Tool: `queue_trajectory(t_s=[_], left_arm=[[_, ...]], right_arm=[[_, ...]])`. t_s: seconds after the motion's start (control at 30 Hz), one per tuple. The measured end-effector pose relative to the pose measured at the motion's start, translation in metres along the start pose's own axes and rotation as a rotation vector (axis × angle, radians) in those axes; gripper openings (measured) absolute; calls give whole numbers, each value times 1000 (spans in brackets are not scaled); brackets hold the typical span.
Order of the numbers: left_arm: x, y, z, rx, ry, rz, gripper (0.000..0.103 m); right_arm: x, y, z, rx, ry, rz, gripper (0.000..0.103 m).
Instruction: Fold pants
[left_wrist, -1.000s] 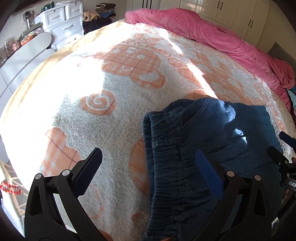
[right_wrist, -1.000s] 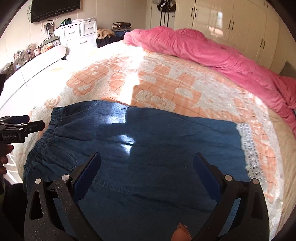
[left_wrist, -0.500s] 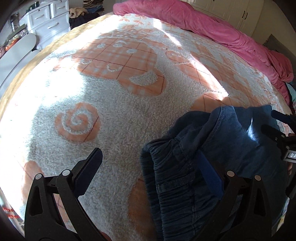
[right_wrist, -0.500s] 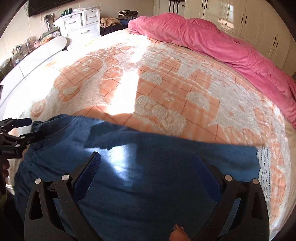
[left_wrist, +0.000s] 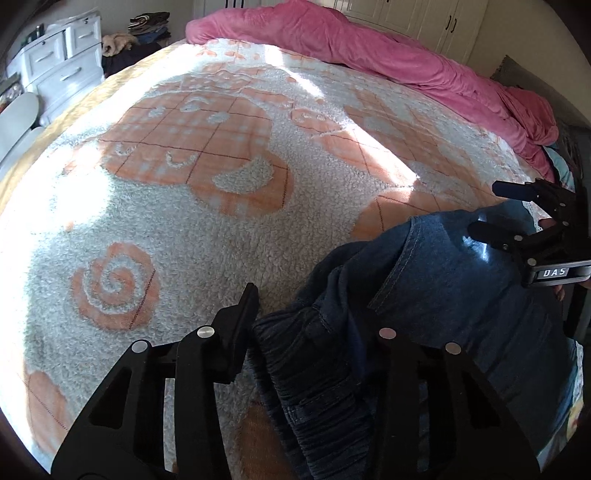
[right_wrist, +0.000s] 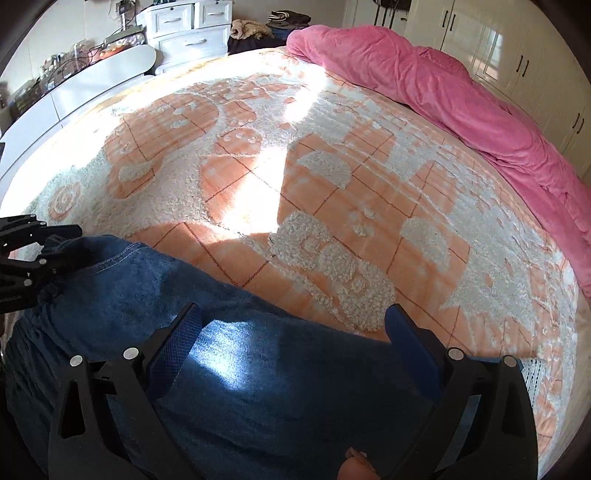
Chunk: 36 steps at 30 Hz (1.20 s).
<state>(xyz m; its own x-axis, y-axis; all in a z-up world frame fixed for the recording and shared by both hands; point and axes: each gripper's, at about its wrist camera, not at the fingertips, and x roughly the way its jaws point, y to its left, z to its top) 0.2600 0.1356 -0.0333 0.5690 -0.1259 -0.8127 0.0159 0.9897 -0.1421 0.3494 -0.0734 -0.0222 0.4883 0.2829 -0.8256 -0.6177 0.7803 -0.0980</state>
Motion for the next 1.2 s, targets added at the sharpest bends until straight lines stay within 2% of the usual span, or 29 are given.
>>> queue_trajectory(t_s=[0.2, 0.3, 0.33, 0.5, 0.53, 0.6, 0.67, 0.73, 1.0, 1.2], left_arm=[[-25, -3, -1, 2, -64, -47, 30], [-33, -6, -1, 14, -88, -51, 30], [-35, -7, -2, 17, -95, -54, 30], [-39, -13, -5, 44, -106, -49, 30], [-39, -14, -6, 48, -106, -45, 29], [-40, -15, -7, 47, -112, -41, 29], [-42, -15, -9, 53, -120, -35, 29], [-46, -16, -12, 60, -128, -31, 29], [-70, -26, -25, 98, -190, -15, 29], [-89, -38, -36, 117, -225, -14, 29]], right_arm=[[8, 13, 6, -102, 12, 35, 99], [12, 22, 10, -169, 2, 41, 93], [13, 26, 11, -193, -3, 48, 78], [20, 45, 7, -265, 1, 77, 54], [20, 47, 5, -270, -1, 93, 44], [14, 49, 0, -246, -27, 112, 34], [7, 49, -4, -219, -54, 112, 17], [-3, 49, -13, -190, -81, 100, 8], [-69, 38, -41, -46, -253, 124, 7], [-107, 42, -66, -13, -307, 132, 7]])
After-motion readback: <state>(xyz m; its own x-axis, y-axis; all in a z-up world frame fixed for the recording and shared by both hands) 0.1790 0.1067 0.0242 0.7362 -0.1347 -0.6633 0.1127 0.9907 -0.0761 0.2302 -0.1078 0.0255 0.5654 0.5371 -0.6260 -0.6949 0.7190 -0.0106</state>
